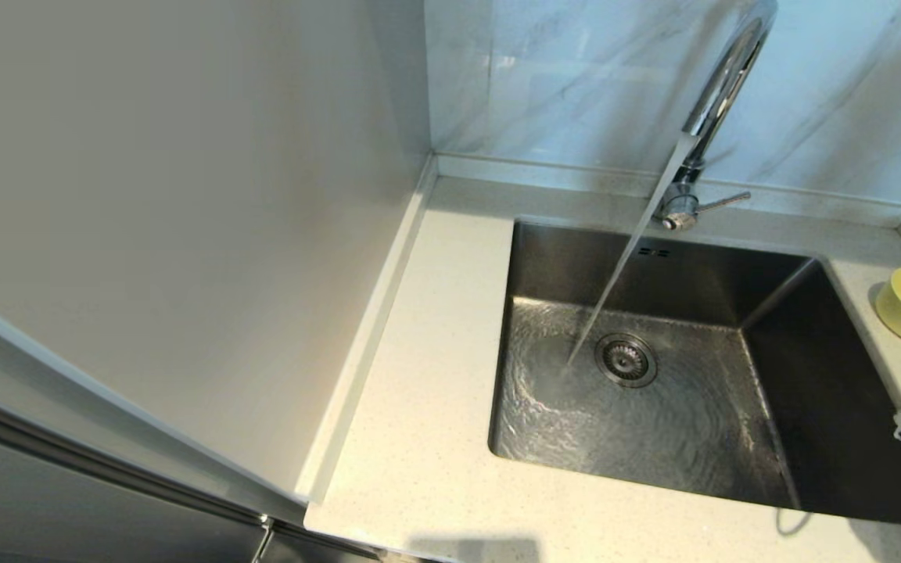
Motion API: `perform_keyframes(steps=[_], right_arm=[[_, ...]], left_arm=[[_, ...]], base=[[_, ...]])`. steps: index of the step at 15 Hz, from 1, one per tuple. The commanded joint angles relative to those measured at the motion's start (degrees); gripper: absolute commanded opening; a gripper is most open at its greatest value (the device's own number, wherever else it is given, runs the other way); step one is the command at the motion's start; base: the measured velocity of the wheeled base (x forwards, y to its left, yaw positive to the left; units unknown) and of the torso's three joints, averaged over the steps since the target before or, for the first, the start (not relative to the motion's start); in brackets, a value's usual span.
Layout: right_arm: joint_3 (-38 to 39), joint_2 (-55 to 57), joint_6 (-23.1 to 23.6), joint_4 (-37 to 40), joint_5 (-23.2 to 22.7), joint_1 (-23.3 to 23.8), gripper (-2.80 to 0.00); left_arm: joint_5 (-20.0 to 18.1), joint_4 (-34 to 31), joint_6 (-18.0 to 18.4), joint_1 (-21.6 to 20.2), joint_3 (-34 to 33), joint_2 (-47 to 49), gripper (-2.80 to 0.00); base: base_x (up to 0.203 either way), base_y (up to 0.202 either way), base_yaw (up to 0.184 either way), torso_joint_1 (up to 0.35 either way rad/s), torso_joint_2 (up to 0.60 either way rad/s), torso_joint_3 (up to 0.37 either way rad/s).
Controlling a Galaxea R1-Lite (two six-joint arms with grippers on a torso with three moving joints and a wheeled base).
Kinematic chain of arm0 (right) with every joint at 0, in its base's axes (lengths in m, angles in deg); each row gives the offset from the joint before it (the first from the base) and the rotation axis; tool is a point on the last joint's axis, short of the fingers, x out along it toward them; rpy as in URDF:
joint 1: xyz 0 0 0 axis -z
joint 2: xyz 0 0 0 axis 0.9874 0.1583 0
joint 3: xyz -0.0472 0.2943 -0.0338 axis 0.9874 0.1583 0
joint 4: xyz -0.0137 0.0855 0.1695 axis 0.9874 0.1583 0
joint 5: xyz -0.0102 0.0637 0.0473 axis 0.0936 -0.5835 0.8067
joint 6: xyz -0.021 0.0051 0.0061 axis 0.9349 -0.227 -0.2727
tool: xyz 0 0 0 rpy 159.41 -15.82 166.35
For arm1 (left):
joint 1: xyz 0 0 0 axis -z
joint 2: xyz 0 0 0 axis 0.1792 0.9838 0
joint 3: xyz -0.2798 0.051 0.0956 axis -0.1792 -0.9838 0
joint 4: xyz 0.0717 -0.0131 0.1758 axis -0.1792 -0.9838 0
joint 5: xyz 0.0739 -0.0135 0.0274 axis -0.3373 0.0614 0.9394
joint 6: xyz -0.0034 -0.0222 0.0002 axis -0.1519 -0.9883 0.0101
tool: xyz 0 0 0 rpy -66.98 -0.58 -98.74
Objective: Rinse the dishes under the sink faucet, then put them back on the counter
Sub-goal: Place the plate on the table, then turn off the faucet
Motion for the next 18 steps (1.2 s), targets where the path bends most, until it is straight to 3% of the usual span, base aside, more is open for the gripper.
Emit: perform_keyframes(steps=[1, 2, 3, 9, 13, 18], right_arm=[[-3.0, -3.3, 0.0, 1.7, -0.6, -0.2, 0.00], [-5.2, -3.3, 0.1, 3.3, -1.2, -0.4, -1.60], [-7.2, -3.0, 0.1, 4.5, -1.9, -1.1, -2.80], [-19.9, 5.2, -0.9, 7.3, -2.7, -7.6, -2.80], [-31.3, 17.0, -10.7, 10.6, -3.8, -9.5, -2.80], [-42.8, 27.5, -11.9, 11.4, 2.5, -13.0, -2.80]], left_arm=[[0.0, 0.0, 0.0, 0.0, 0.0, 0.0, -2.80], [0.0, 0.0, 0.0, 0.0, 0.0, 0.0, -2.80], [0.0, 0.0, 0.0, 0.0, 0.0, 0.0, -2.80], [0.0, 0.0, 0.0, 0.0, 0.0, 0.0, -2.80], [0.0, 0.0, 0.0, 0.0, 0.0, 0.0, -2.80], [0.0, 0.0, 0.0, 0.0, 0.0, 0.0, -2.80]], base=[[0.000, 0.000, 0.000, 0.000, 0.00, 0.000], [0.000, 0.000, 0.000, 0.000, 0.00, 0.000], [0.000, 0.000, 0.000, 0.000, 0.00, 0.000], [0.000, 0.000, 0.000, 0.000, 0.00, 0.000], [0.000, 0.000, 0.000, 0.000, 0.00, 0.000], [0.000, 0.000, 0.000, 0.000, 0.00, 0.000]])
